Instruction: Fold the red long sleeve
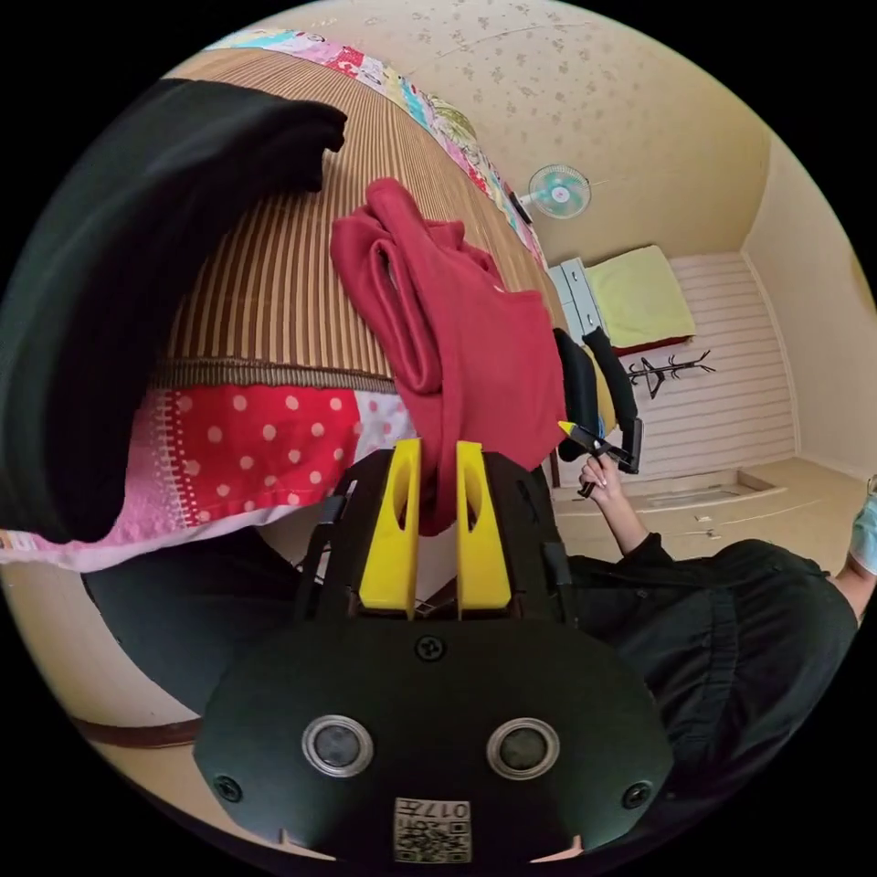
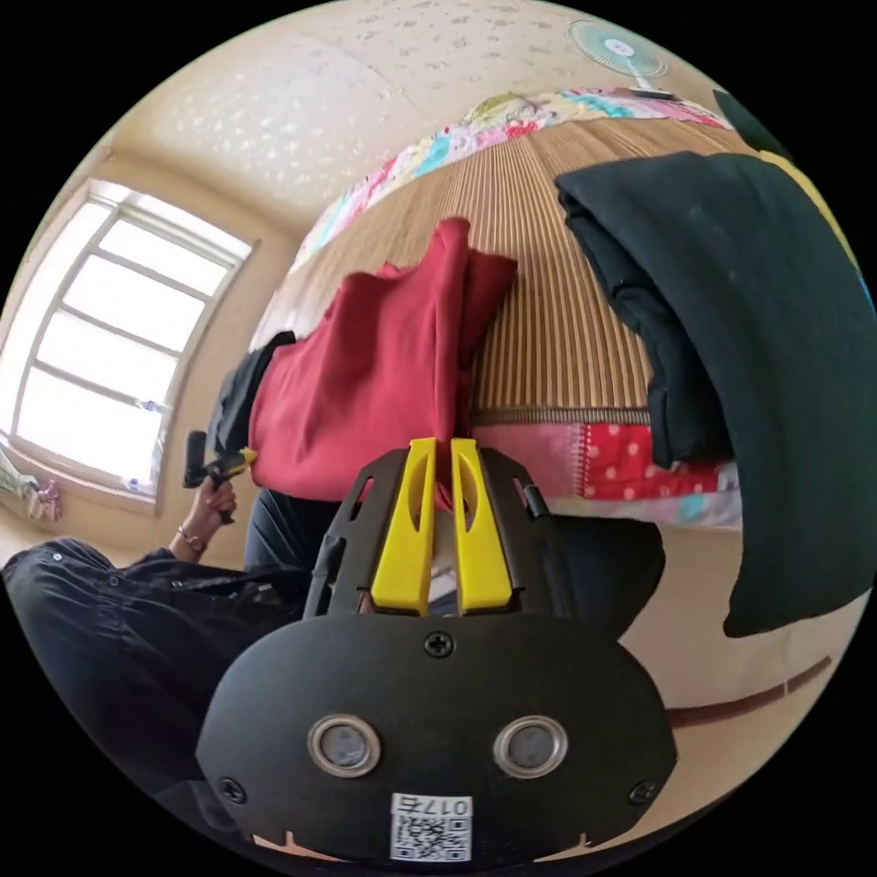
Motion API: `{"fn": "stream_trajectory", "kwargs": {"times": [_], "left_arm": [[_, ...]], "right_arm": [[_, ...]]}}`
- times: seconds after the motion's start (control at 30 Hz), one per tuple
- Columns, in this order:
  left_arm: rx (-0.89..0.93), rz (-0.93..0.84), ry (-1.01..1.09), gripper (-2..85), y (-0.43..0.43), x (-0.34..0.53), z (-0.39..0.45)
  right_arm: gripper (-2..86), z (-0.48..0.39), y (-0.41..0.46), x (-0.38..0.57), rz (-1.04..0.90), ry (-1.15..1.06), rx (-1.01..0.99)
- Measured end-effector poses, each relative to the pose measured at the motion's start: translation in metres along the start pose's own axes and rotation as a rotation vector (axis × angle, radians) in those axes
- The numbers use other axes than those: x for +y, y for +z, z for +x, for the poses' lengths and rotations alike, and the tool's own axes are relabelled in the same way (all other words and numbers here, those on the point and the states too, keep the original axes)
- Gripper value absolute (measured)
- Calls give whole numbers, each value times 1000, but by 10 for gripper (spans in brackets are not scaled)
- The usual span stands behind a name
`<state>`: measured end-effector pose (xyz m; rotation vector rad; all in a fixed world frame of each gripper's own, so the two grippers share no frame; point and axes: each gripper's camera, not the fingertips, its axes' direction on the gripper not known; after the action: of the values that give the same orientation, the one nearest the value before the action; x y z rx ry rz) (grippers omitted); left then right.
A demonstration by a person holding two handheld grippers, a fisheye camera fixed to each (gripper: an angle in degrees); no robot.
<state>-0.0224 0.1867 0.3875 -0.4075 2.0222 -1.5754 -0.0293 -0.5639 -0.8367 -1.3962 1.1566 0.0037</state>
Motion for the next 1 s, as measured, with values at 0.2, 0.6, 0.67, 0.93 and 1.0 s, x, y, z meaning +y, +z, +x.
{"fn": "stream_trajectory", "kwargs": {"times": [0.2,0.6,0.67,0.93,1.0], "left_arm": [[-33,247,174,81,-51,-35,52],[-385,98,-37,48,35,-167,43],[-305,201,56,35,19,-152,52],[-42,372,61,31,-25,-167,29],[-89,246,-55,42,-8,-194,5]], "right_arm": [[83,-17,-27,-56,130,-17,61],[57,-83,111,-174,-11,-116,373],[46,-92,101,-164,70,-137,337],[41,-76,74,-174,263,20,223],[45,-59,110,-190,138,104,257]]}}
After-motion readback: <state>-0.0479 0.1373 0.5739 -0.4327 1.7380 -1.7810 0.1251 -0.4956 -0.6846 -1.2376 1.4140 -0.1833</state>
